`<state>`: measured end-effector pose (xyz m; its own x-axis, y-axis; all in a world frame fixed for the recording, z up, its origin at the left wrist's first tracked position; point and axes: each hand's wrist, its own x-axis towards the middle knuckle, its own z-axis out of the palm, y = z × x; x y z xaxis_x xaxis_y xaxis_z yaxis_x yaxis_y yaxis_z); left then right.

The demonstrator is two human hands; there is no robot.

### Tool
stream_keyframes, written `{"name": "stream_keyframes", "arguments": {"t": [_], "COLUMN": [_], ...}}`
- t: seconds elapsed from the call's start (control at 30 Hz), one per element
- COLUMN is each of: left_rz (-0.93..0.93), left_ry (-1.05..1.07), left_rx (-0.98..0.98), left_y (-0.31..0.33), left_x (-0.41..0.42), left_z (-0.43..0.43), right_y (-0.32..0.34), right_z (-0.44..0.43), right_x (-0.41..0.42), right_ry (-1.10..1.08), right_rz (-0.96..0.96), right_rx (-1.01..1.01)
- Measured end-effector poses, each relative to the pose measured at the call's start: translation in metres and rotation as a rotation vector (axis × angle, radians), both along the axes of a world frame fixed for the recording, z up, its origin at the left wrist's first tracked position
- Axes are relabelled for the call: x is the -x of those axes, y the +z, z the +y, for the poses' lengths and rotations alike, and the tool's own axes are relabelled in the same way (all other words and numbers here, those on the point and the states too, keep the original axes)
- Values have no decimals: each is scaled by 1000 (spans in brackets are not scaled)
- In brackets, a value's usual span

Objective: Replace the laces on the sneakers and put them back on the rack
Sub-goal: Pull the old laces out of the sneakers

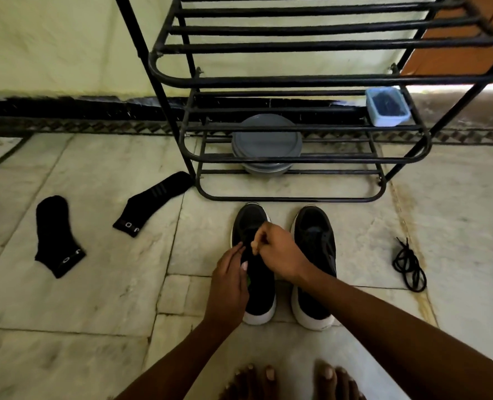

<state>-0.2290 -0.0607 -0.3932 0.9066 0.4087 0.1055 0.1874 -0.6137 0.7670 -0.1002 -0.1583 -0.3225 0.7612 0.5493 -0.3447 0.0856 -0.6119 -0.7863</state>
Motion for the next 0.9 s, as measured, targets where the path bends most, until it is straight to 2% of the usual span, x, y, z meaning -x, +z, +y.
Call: {"name": "stream_keyframes", "arguments": {"t": [0.03,0.1,0.23,0.27,0.37,0.43,0.57,0.73,0.8,0.9], "left_rz": [11,28,53,56,55,54,40,-26,-18,61], "left_ry": [5,22,41,41,33,33,44,63,137,184], "left_rx": [-14,-42,-56,-59,-101,-111,-73,-17,-4,90], "left_y": [-2,-3,-2,0,3,4,4,13,24,37], "left_x": [0,2,0,0,0,0,0,-7,-14,-28], "left_z": [0,0,-4,-4,-5,-3,-5,1,2,3], "right_y": [-2,6,17,19,23,24,35,32,21,10], "right_z": [1,0,-9,-13,-22,-29,-52,-58,-55,-49], "right_x": [0,-2,-14,-15,-17,-21,-41,-34,-13,16], "right_ry": [-68,-89,30,-37,-321,-272,-115,112,164,121], "right_rz": [50,23,-372,-422,-367,-402,-734,-766,-726,-484], "right_rx": [-58,-91,-78,-113,-217,-114,249,516,457,210]}}
